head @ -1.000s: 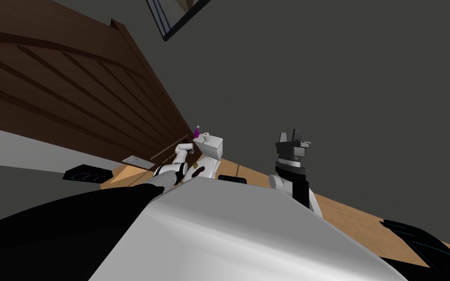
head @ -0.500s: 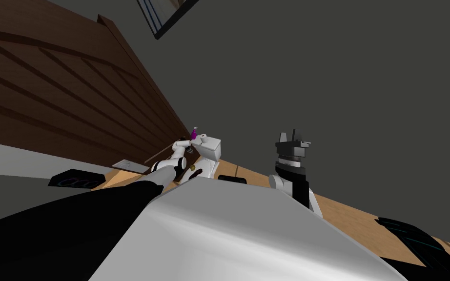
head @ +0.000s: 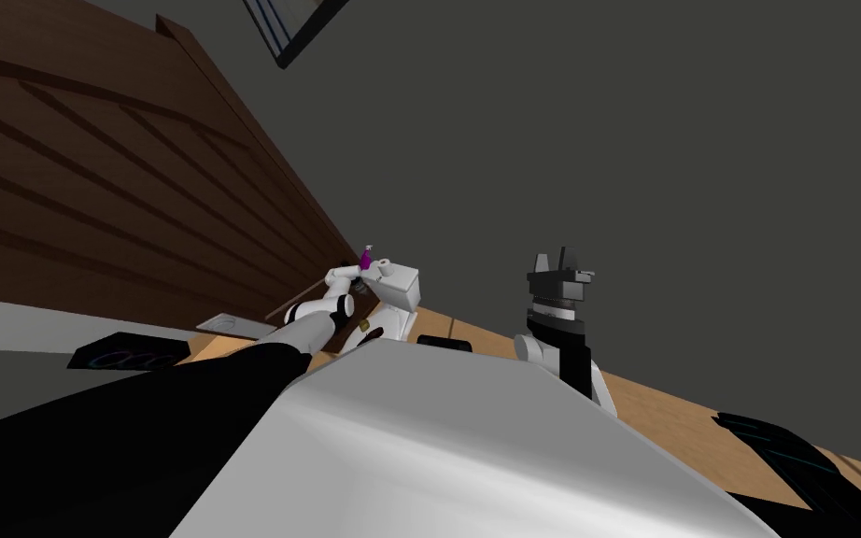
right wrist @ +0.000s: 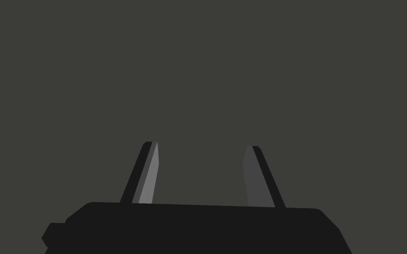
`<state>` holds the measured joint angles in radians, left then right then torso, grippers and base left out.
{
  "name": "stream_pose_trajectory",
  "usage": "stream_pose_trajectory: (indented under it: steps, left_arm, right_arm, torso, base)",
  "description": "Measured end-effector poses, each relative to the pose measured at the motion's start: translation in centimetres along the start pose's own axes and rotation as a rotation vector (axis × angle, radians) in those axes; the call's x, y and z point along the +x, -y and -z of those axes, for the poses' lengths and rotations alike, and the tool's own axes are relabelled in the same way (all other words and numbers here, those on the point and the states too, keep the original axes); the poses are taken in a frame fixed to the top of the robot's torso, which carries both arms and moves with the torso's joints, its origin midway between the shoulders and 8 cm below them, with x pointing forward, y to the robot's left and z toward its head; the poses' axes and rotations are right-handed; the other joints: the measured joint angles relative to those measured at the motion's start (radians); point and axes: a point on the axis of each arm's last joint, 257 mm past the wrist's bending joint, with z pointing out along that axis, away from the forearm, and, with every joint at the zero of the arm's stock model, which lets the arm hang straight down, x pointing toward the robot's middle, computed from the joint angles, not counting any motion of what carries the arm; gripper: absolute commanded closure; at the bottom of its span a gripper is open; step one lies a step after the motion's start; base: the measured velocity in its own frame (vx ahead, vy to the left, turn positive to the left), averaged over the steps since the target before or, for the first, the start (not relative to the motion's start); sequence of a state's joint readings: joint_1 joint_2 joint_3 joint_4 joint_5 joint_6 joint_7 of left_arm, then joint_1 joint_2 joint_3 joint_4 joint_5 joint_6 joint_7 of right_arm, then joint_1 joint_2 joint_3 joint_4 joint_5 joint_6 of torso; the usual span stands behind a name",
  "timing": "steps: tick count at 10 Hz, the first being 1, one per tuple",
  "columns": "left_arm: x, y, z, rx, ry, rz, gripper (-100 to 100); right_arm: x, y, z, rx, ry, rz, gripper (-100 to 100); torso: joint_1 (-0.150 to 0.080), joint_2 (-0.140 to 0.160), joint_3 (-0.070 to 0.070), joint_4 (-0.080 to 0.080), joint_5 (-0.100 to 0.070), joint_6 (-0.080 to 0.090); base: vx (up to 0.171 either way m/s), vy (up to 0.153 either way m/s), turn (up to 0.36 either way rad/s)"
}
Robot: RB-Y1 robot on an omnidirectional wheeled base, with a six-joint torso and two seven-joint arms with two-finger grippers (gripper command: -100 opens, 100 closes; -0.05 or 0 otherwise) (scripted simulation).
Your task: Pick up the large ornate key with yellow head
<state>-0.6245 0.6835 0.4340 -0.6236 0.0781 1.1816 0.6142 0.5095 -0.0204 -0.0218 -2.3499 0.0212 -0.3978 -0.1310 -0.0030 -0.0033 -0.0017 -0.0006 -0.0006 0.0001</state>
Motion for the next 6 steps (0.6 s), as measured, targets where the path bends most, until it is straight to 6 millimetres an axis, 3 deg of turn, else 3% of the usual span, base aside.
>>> stream_pose_trajectory:
  steps: [3, 6]
  left_arm:
    - [-0.2, -0.3, 1.3, -0.076, 0.014, 0.089, -100]
    - [-0.8, -0.9, 1.9, -0.135, 0.03, 0.139, -100]
  right_arm:
    - [0.0, 0.0, 0.0, 0.0, 0.0, 0.0, 0]
    - [0.0, 0.0, 0.0, 0.0, 0.0, 0.0, 0]
  torso:
    - [-0.002, -0.005, -0.003, -0.001, 0.0, 0.0]
    - [0.002, 0.0, 0.0, 0.0, 0.0, 0.0]
  base:
    - [0.108, -0.049, -0.057]
    - [0.042, -0.008, -0.024]
